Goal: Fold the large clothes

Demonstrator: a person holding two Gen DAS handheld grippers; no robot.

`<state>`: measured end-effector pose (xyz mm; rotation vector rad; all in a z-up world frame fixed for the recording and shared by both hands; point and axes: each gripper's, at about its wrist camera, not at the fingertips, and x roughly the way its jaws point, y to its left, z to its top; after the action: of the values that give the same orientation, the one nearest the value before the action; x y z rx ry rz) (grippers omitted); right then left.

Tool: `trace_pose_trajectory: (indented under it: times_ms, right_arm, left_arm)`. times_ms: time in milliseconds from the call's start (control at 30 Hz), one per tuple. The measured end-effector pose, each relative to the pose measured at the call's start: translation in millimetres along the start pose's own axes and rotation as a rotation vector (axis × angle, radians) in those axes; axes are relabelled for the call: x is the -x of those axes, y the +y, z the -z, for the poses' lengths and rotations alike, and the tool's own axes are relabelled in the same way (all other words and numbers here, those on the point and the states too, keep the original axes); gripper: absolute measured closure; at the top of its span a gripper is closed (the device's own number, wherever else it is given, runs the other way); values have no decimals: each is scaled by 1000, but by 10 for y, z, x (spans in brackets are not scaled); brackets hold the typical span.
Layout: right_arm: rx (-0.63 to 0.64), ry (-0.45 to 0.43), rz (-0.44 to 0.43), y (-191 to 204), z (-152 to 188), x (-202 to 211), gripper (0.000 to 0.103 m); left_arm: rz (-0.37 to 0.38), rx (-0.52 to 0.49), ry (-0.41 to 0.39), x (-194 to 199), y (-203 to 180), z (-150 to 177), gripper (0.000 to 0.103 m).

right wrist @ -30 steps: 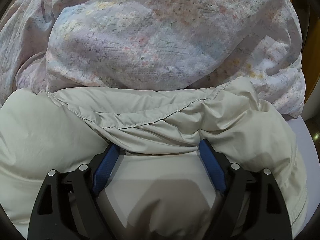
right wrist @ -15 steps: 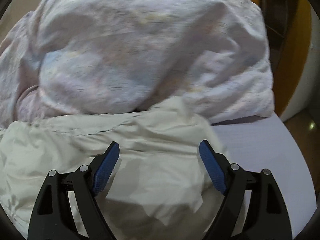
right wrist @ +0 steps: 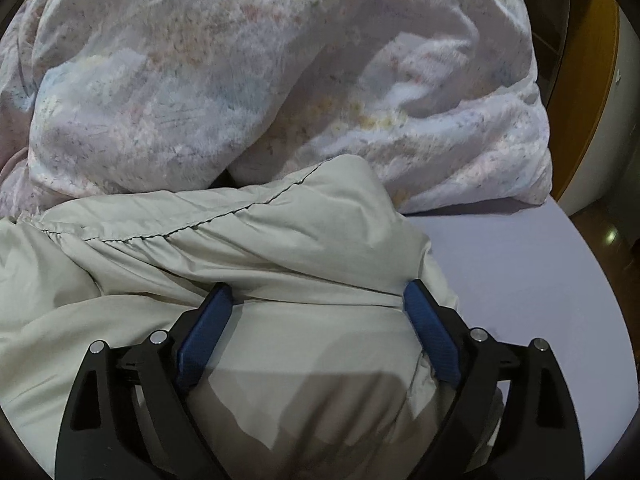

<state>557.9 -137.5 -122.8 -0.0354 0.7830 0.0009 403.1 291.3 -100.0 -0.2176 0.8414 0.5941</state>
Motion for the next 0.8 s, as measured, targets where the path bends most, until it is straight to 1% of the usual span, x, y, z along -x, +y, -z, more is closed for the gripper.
trace_pose_trajectory:
  times_ms: [167, 433, 500, 567, 633, 700, 733, 800]
  right_arm:
    - [-7, 23, -13, -50, -26, -97, 11]
    - [-47, 38, -59, -293, -53, -247, 10]
    - [-50, 31, -56, -304, -72, -223, 10]
    - [-52, 21, -38, -313, -53, -154, 10]
    - [-55, 36, -11, -344, -29, -37, 10]
    - [-80, 39, -40, -436, 16, 123, 10]
    - [-98, 40, -54, -500, 50, 225, 10]
    - [-161, 57, -90, -670, 137, 456, 10]
  left_arm:
    - [6, 6, 11, -76, 35, 3, 2]
    - [61, 56, 30, -169, 176, -4, 2]
    - [58, 56, 29, -202, 211, -11, 2]
    - [28, 42, 28, -187, 221, -14, 2]
    - [5, 30, 30, -44, 225, 9, 2]
    - [41, 35, 29, 135, 292, 67, 2]
    - [68, 38, 23, 290, 364, 122, 2]
    - [89, 40, 14, 525, 470, 212, 2]
